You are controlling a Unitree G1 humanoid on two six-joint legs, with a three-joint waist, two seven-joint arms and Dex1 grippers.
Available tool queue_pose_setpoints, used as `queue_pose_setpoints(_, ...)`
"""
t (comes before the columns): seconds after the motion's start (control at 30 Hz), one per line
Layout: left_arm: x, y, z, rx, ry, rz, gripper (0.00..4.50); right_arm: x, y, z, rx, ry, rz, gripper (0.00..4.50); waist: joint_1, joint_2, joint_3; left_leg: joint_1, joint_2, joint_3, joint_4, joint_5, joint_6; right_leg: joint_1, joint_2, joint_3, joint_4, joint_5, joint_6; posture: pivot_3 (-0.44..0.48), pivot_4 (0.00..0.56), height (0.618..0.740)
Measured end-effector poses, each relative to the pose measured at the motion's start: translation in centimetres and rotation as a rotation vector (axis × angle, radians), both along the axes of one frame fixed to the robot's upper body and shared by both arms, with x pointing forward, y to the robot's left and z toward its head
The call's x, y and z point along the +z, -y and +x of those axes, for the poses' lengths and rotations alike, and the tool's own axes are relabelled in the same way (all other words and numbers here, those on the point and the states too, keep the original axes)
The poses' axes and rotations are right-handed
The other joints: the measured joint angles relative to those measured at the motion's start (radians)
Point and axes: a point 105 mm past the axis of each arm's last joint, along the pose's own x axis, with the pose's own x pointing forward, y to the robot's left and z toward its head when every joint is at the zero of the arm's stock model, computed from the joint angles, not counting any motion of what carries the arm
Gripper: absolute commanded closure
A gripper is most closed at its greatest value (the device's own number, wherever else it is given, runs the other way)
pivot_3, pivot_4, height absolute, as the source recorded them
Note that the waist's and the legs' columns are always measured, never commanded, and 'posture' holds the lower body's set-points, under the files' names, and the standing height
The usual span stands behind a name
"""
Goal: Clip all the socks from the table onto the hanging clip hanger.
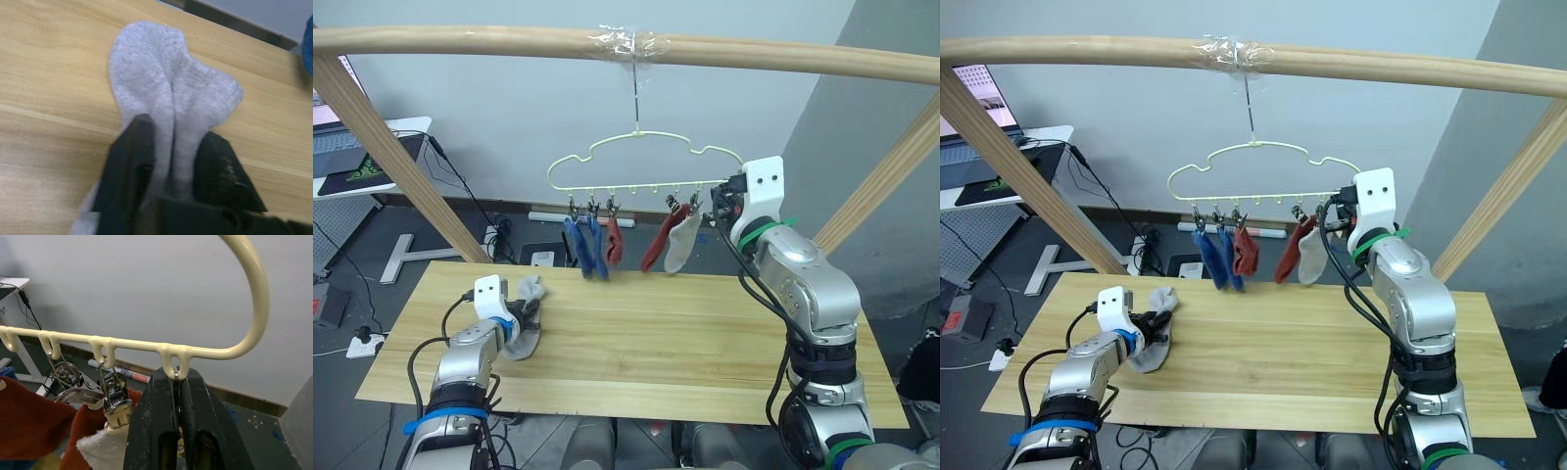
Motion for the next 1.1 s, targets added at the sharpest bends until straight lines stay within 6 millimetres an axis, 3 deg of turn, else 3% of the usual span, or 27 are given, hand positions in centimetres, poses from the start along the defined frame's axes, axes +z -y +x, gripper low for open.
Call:
queue_pose_setpoints(0.07, 0.1, 1.8, -0.3, -0.109, 0.01, -0.001, 4.49, 0.1, 0.2, 0.0, 0.006, -0.002, 0.001, 4.5, 0.001, 0.0, 0.0, 0.0, 0.0, 0.0, 0.0, 0.0, 0.0, 0.0, 0.0, 0.001, 0.0, 0.0, 0.0, 0.103, 0.181, 0.74)
queue_pose_setpoints(0.2, 1.5, 8.3, -1.5, -0.415, 0.084, -0.048, 4.49, 0.4, 0.8, 0.1, 0.014, -0.041, 0.053, 4.5, 0.003, 0.0, 0.0, -0.003, 0.001, 0.0, 0.0, 0.0, 0.0, 0.0, -0.001, 0.002, -0.001, 0.0, 0.0, 0.094, 0.188, 0.74)
queue_pose_setpoints(0.3, 4.9, 12.1, -2.2, -0.588, 0.227, -0.083, 4.49, 0.1, 0.5, 0.0, 0.032, -0.129, 0.195, 4.5, 0.0, 0.001, 0.001, -0.003, 0.002, -0.001, 0.0, 0.0, 0.0, -0.001, -0.001, 0.002, -0.001, 0.0, 0.0, 0.089, 0.189, 0.74)
queue_pose_setpoints(0.37, 8.2, 15.8, -3.6, -0.78, 0.379, -0.092, 4.49, -0.2, 0.2, -0.3, 0.041, -0.227, 0.33, 4.5, 0.001, 0.002, 0.001, -0.003, 0.003, -0.001, -0.001, 0.0, 0.0, -0.001, 0.0, 0.001, -0.001, 0.0, -0.001, 0.087, 0.192, 0.74)
queue_pose_setpoints(0.47, 10.7, 18.4, -4.8, -0.871, 0.505, -0.142, 4.49, -0.1, 0.0, -0.5, 0.049, -0.321, 0.447, 4.5, 0.001, 0.004, 0.003, -0.002, 0.002, -0.001, -0.001, 0.001, 0.001, -0.001, -0.001, 0.002, -0.001, 0.0, -0.001, 0.082, 0.192, 0.74)
queue_pose_setpoints(0.77, 13.2, 20.9, -4.6, -0.862, 0.615, -0.224, 4.49, 0.5, 0.3, -0.9, 0.051, -0.438, 0.573, 4.5, -0.001, 0.005, 0.003, -0.004, -0.001, 0.0, -0.001, 0.001, 0.003, -0.001, 0.001, 0.001, -0.003, -0.001, 0.001, 0.065, 0.195, 0.74)
queue_pose_setpoints(1.1, 12.4, 22.1, -3.7, -0.9, 0.614, -0.174, 4.49, 1.5, 0.5, -0.7, 0.032, -0.422, 0.615, 4.5, -0.008, 0.007, 0.005, -0.006, -0.001, -0.001, -0.001, 0.001, 0.003, -0.002, 0.001, 0.001, -0.003, -0.001, 0.001, 0.059, 0.196, 0.74)
